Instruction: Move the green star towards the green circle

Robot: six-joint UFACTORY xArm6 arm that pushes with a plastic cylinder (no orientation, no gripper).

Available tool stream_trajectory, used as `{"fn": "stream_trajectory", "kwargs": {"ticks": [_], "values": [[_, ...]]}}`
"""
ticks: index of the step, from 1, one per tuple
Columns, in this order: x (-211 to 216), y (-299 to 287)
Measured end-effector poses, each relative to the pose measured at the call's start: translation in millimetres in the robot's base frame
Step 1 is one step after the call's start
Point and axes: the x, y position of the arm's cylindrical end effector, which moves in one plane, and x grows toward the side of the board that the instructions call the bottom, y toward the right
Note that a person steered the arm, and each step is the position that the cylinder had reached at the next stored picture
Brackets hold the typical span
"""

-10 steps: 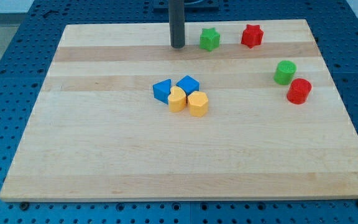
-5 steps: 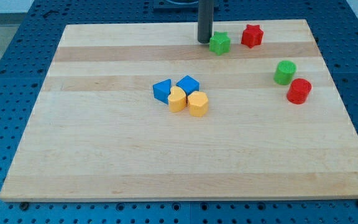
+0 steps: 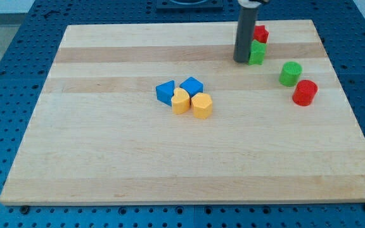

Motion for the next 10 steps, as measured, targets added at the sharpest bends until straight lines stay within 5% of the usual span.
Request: {"fn": "stream_trajectory", "kwargs": {"ticks": [5,10], "values": [[-29,20],[4,37]]}}
